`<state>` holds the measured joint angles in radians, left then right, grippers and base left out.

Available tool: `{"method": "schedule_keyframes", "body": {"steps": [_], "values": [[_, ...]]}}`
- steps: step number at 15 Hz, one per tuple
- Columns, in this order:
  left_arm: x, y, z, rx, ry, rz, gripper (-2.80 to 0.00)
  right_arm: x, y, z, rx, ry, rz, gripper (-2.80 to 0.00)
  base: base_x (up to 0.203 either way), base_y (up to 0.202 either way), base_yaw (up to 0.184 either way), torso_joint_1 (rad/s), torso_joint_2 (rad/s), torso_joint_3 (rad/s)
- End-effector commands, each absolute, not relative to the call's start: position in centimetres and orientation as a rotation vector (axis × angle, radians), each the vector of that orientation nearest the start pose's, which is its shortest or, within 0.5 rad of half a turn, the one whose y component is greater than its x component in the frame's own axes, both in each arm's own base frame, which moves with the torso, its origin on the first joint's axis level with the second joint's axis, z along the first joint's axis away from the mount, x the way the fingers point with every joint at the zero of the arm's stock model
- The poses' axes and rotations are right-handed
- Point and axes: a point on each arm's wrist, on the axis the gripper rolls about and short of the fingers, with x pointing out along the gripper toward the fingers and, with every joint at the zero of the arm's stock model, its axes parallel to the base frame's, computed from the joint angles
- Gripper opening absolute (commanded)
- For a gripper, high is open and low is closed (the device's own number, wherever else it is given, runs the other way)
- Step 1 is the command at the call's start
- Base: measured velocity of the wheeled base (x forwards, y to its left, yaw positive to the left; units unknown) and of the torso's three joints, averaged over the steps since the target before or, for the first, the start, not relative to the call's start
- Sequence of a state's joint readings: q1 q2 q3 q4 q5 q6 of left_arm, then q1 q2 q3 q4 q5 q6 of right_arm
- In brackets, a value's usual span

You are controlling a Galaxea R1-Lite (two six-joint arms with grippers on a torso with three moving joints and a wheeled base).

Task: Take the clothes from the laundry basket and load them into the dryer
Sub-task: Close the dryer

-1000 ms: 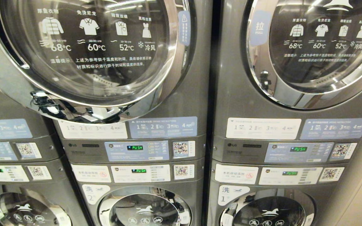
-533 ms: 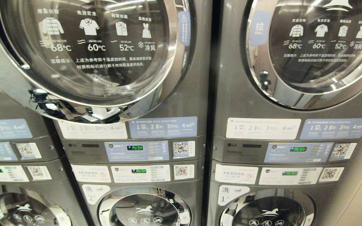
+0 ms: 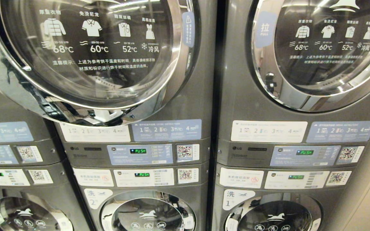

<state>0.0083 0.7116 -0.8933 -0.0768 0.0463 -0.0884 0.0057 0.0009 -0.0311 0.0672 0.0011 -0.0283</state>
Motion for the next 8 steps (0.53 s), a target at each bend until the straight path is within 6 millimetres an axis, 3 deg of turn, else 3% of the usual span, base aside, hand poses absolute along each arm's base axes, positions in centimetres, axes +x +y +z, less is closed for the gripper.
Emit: {"method": "schedule_keyframes", "body": {"steps": [1,3,8], "values": [[11.3,0.3,34.5,-0.128,-0.160,0.066,-2.80,-2.5,0.0,7.7,-0.029,0.035,0.008,-2.80,0.000,0.000,0.000,0.000,0.00,0.000],[14.8,1.1,36.3,-0.166,-0.240,0.102,-2.80,-2.5,0.0,7.7,-0.029,0.036,0.009,-2.80,0.000,0.000,0.000,0.000,0.00,0.000],[18.5,2.2,36.7,-0.175,-0.246,0.119,-2.80,-2.5,0.0,7.7,-0.029,0.036,0.010,-2.80,0.000,0.000,0.000,0.000,0.00,0.000]]}}
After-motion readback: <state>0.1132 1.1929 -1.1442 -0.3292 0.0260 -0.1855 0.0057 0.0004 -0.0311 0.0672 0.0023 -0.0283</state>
